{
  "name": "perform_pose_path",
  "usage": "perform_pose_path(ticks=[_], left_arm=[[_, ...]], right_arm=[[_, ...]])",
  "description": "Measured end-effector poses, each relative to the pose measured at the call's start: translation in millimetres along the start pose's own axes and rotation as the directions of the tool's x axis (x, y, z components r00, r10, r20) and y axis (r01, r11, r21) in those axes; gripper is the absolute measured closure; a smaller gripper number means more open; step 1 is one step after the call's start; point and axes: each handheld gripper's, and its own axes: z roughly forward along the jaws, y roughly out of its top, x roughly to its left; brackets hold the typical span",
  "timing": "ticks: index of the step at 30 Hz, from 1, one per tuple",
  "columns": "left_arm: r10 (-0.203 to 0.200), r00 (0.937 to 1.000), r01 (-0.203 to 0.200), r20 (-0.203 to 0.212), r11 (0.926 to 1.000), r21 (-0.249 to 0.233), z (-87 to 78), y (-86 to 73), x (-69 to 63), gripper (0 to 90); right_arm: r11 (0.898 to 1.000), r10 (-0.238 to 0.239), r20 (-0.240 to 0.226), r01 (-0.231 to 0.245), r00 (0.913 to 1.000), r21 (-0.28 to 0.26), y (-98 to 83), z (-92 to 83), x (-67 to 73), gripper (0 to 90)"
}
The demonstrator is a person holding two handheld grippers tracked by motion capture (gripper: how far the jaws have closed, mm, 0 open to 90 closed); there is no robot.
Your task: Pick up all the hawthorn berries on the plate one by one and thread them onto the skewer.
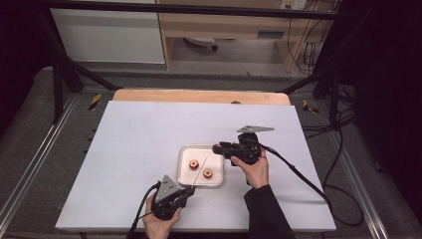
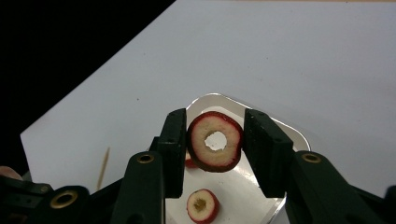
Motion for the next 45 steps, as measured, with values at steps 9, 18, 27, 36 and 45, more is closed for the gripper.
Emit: perform_pose_path(ticks=[9, 18, 27, 36, 45], left_arm=[[-0.001, 1.0, 0.001, 0.009, 1.0, -0.008, 4.2, 1.5, -8.2, 88.2], [-0.021, 0.9998, 0.021, -0.005, 0.9997, -0.017, 10.5, 1.0, -15.5, 88.2], [-0.082, 0.9959, 0.081, -0.037, 0.9964, -0.024, 16.5, 0.7, -19.4, 88.2], [-0.116, 0.9911, 0.115, -0.064, 0.9931, -0.021, 20.4, 0.9, -17.4, 88.2], [-0.126, 0.99, 0.124, -0.064, 0.9919, -0.029, 21.0, 1.2, -16.9, 88.2]], right_arm=[[0.988, 0.063, -0.04, -0.068, 0.9972, -0.142, -12.7, -7.1, 7.5, 61.1], [0.952, 0.129, -0.056, -0.14, 0.9901, -0.274, -25.2, -2.5, 11.7, 61.1], [0.927, 0.136, -0.074, -0.154, 0.9879, -0.343, -31.3, 3.3, 16.7, 61.2], [0.912, 0.143, -0.087, -0.165, 0.9859, -0.375, -35.0, 7.1, 19.6, 61.2], [0.907, 0.153, -0.104, -0.182, 0.9827, -0.379, -37.2, 9.5, 21.1, 61.2]])
